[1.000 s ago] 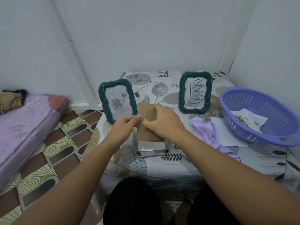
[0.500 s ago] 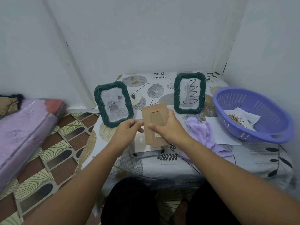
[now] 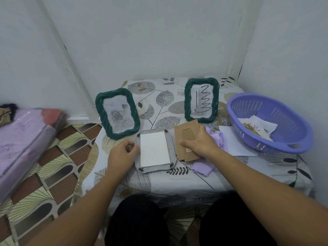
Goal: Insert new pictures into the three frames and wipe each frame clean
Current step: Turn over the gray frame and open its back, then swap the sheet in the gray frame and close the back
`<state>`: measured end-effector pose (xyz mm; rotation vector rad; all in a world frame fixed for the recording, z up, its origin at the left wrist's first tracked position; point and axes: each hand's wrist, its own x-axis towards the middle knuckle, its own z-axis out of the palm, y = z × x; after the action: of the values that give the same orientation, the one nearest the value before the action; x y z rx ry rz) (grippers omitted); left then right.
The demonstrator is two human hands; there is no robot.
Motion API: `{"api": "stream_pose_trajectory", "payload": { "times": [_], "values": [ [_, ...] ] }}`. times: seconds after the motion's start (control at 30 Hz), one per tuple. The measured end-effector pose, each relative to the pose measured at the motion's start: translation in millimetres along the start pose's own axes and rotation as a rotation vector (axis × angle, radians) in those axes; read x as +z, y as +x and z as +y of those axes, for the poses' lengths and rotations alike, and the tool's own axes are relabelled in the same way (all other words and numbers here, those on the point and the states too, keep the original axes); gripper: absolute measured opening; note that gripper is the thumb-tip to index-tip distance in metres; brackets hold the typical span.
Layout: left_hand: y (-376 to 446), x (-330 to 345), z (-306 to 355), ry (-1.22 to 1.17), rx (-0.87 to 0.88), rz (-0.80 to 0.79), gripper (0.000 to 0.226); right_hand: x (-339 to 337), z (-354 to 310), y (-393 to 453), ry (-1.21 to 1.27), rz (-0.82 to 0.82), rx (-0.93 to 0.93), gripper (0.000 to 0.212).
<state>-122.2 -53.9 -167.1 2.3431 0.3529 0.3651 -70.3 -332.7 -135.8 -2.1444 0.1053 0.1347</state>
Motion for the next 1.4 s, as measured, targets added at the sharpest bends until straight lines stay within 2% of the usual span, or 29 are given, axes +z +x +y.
{"api": "stream_pose_trajectory", "payload": {
  "times": [0.2, 0.37, 0.5, 0.6, 0.67, 0.8, 1.17, 1.4],
  "values": [
    [-2, 1, -1, -0.012, -0.029, 0.064, 0.009, 2, 0, 0, -0.133, -0.047, 0.029, 0.074],
    [-2, 2, -2, -0.007, -0.033, 0.068, 0.011, 8, 1, 0, -0.287, -0.021, 0.018, 0.090],
    [-1, 3, -2, -0.002, -0.046, 0.062, 0.010, 12, -4, -8, -0.509, 0.012, 0.004, 0.084],
    [-1, 3, -2, -0.003, -0.049, 0.054, 0.011, 19, -7, -12, -0.628, 0.133, -0.115, 0.072],
    [-2, 3, -2, -0.003, -0.054, 0.055, 0.013, 25, -12, -13, -0.573, 0.147, -0.206, 0.057],
    [-1, 3, -1, -0.005, -0.063, 0.058, 0.014, 39, -25, -12, -0.338, 0.009, -0.259, 0.016],
    [-1, 3, 0, 0.025, -0.066, 0.054, 0.015, 59, -40, -12, -0.410, -0.026, -0.146, 0.037],
    [-1, 3, 1, 0.031, -0.056, 0.057, 0.014, 62, -44, -13, -0.371, -0.080, -0.050, 0.031]
  ]
}}
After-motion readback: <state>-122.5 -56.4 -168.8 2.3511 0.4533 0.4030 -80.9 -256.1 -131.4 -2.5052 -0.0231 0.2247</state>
